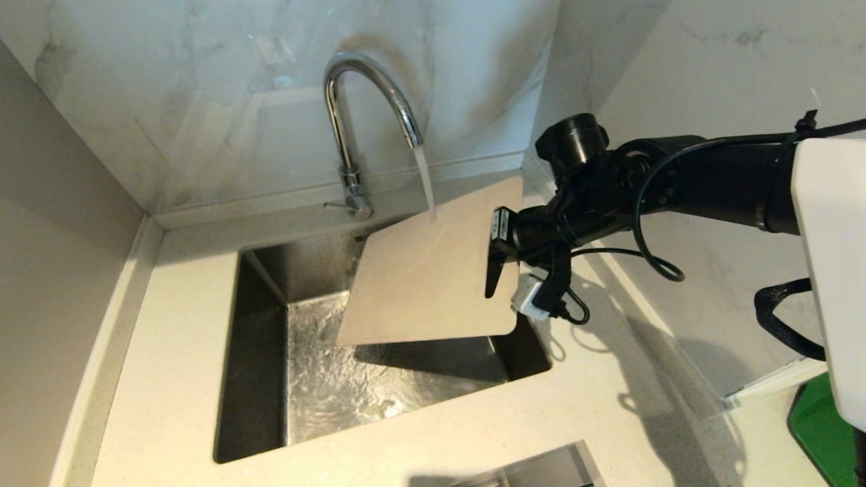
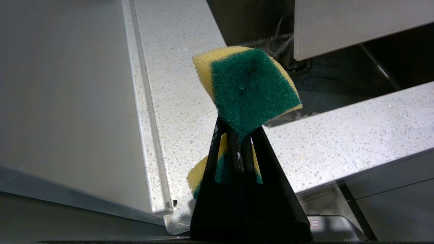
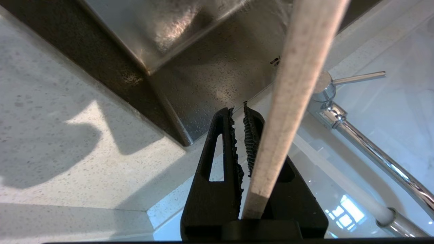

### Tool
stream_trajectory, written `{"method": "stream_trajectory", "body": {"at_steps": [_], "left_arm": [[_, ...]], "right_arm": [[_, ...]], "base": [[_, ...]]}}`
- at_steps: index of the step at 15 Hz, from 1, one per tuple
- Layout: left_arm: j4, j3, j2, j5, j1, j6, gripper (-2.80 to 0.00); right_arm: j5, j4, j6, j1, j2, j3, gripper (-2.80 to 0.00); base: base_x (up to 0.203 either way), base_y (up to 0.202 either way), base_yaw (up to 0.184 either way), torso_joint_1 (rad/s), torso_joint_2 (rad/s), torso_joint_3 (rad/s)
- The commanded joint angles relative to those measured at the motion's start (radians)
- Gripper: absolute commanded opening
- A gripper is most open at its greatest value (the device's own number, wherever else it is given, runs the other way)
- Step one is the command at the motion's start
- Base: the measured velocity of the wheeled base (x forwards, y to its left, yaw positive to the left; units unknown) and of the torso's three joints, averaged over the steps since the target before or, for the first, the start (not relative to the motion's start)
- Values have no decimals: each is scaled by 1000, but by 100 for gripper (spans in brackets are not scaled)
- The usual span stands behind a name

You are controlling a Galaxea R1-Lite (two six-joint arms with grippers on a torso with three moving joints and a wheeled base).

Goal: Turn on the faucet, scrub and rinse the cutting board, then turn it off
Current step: Scrub the cutting board underwater

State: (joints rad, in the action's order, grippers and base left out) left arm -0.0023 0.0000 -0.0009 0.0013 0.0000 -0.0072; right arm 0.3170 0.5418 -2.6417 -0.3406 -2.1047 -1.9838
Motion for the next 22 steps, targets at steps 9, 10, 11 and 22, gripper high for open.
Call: {"method": "stream_trajectory", "body": {"at_steps": [9,10,11,22], "left_arm": [[-1,0,-1,0,0,-1,-280],[-1,0,-1,0,1,0,-280],[-1,0,-1,0,0,0,-280],[-1,0,-1,0,0,0,-280]], "right_arm": [[31,-54,-11,-1,-23,0,-280],[33,-62,-10,-1,-24,0,-280],[34,-65,-9,-1,-26,0,-280],[39,-71,-9,-9,-43,0,-280]], "base": [[0,0,0,0,0,0],[0,0,0,0,0,0],[0,0,0,0,0,0],[0,0,0,0,0,0]]}}
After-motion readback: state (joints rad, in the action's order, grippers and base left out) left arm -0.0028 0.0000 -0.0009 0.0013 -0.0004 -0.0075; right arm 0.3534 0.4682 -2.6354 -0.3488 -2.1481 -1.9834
